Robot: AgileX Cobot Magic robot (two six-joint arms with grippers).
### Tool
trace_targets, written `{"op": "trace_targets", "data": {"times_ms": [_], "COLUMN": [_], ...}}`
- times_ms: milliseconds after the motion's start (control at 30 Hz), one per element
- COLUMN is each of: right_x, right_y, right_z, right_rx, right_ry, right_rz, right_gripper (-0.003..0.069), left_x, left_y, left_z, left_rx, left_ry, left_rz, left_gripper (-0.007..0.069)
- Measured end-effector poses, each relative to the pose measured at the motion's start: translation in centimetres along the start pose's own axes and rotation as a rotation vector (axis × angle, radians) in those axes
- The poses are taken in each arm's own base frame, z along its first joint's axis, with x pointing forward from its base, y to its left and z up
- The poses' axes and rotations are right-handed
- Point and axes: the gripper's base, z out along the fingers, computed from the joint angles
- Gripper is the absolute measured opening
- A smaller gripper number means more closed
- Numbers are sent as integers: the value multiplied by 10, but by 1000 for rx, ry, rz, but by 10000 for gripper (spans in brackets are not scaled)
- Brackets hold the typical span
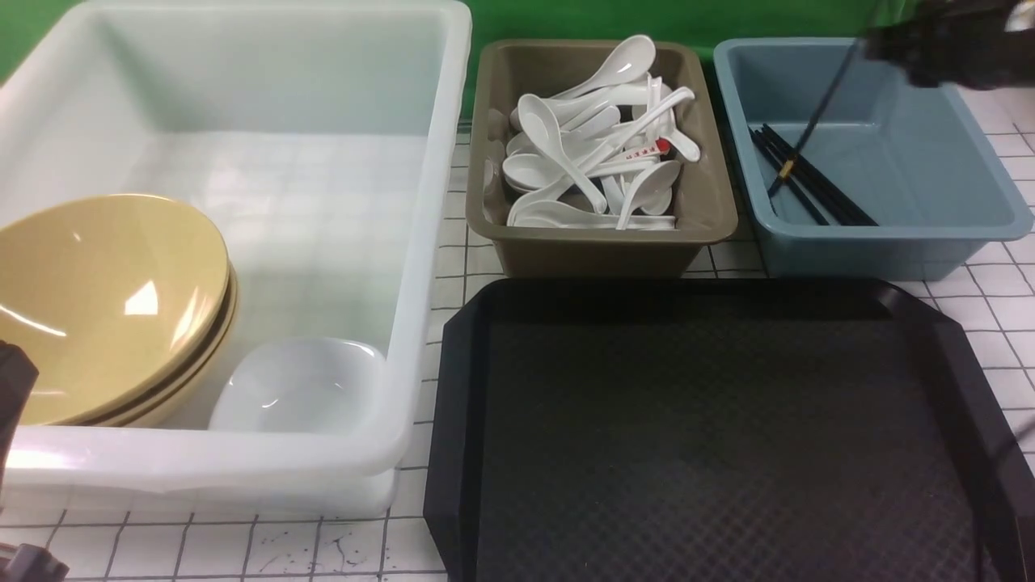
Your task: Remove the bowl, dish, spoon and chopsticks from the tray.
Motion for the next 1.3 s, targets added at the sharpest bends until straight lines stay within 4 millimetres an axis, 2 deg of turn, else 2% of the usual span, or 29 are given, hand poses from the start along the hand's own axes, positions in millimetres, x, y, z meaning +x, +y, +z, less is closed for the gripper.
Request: {"op": "trace_targets", "data": {"times_ms": [100,200,267,300,367,433,633,767,1000,1100,1133,1300], "right_x": [19,46,62,79,100,109,156,171,186,212,213,264], "right_y": [9,12,11,10,8,7,2,1,-1,-7,-8,-16], "right_z": [-64,-109,-124,-137,-149,-153,-169,-172,-172,-180,-181,-183], "right_rx": [-41,-76,-82,-88,-92,-96,-99,-99,-95,-52,-48,39], "right_ry": [-66,-131,-143,-153,-161,-168,-178,-174,-153,-222,-226,-318], "right_rz": [-70,-90,-94,-107,-117,-119,-107,-99,-98,-92,-89,-15], "right_gripper": [73,36,35,35,35,35,35,36,36,36,36,39], "left_x": [0,0,0,0,0,0,0,0,0,1,1,1], "left_y": [0,0,0,0,0,0,0,0,0,0,0,0], "left_z": [0,0,0,0,0,0,0,0,0,0,0,0], "left_rx": [0,0,0,0,0,0,0,0,0,3,3,7], "left_ry": [1,3,3,3,3,3,3,3,4,9,9,12], "left_rz": [0,0,0,0,0,0,0,0,0,0,0,0], "left_gripper": [-6,-6,-6,-6,-6,-6,-6,-6,-6,-6,-6,-6]}}
